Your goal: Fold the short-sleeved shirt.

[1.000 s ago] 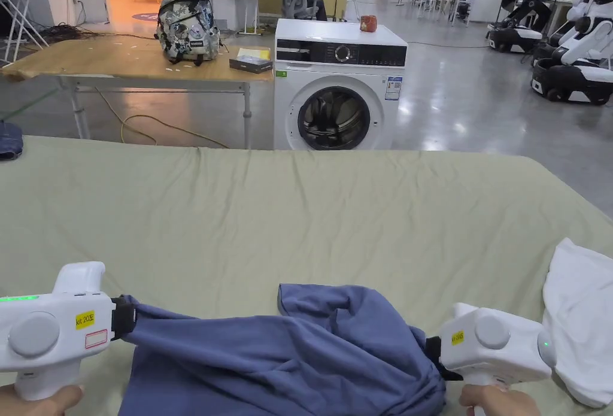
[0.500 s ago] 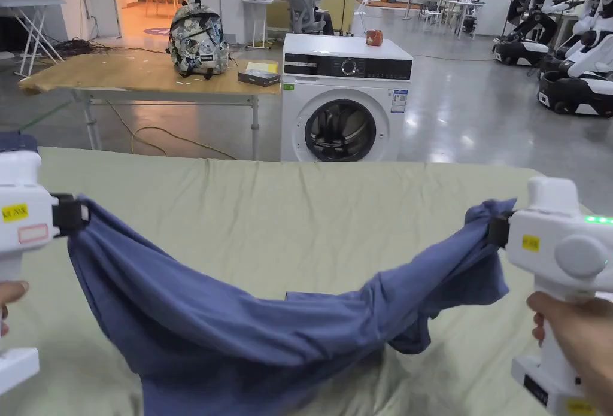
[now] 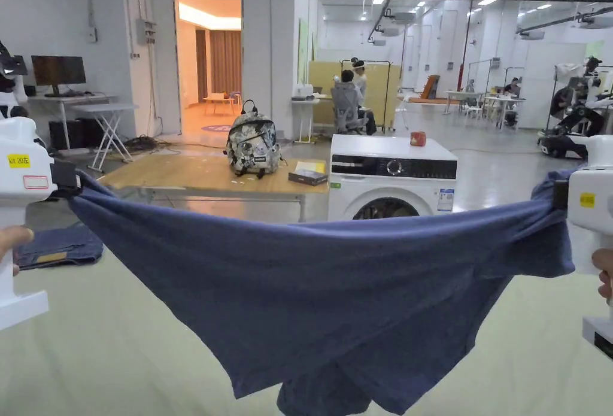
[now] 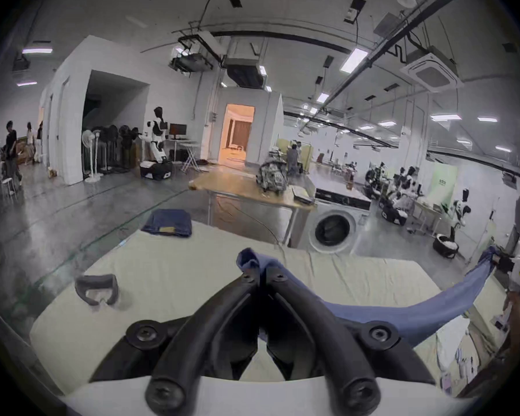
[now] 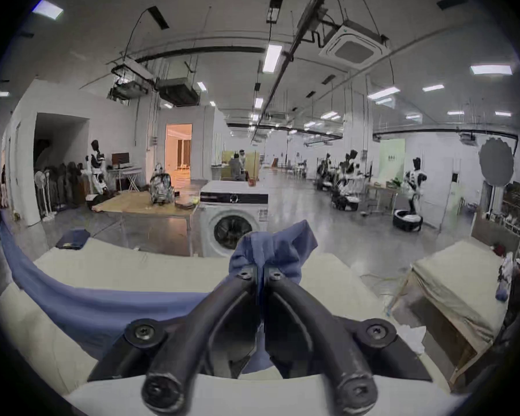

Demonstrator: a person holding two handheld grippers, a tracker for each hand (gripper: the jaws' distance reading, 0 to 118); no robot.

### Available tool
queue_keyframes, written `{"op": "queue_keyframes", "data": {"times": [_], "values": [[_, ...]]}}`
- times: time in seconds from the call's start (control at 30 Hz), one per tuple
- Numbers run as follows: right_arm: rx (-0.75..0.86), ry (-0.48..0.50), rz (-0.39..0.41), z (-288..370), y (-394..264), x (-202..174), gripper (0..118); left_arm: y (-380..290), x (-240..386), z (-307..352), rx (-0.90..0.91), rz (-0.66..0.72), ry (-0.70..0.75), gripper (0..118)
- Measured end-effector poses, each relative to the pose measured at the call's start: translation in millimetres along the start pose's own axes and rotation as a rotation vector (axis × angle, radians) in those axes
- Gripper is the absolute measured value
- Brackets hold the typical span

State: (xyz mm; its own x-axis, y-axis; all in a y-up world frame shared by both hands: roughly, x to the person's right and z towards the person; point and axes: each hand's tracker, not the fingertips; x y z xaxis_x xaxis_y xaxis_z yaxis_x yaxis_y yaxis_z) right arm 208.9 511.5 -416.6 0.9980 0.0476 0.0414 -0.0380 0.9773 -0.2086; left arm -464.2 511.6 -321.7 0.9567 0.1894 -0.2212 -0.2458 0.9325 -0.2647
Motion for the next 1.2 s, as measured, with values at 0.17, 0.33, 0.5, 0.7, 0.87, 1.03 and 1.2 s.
{"op": "queue_keyframes", "data": {"times": [0.17, 0.33, 0.5, 0.7, 0.87, 1.03, 1.2], "values": [[0.027, -0.016, -0.003, -28, 30, -8, 1, 36, -3, -11, 0.032, -0.006, 0.019, 0], [0.038, -0.024, 0.019, -42, 24, -13, 1, 36, -4, -21, 0.039, -0.013, 0.030, 0], [0.013, -0.028, 0.018, -40, -15, -14, 1, -5, -8, -35, -0.001, -0.012, 0.024, 0], [-0.084, -0.021, 0.025, -23, -86, -3, 1, -94, -22, -35, -0.066, -0.004, 0.015, 0], [-0.141, -0.024, 0.063, 12, -159, 8, 1, -179, -33, -11, -0.139, 0.011, -0.008, 0], [-0.203, -0.026, 0.102, 55, -233, 19, 1, -259, -45, 22, -0.213, -0.016, -0.010, 0], [-0.293, -0.027, 0.137, 86, -293, 20, 1, -325, -52, 51, -0.322, -0.049, 0.008, 0]]}}
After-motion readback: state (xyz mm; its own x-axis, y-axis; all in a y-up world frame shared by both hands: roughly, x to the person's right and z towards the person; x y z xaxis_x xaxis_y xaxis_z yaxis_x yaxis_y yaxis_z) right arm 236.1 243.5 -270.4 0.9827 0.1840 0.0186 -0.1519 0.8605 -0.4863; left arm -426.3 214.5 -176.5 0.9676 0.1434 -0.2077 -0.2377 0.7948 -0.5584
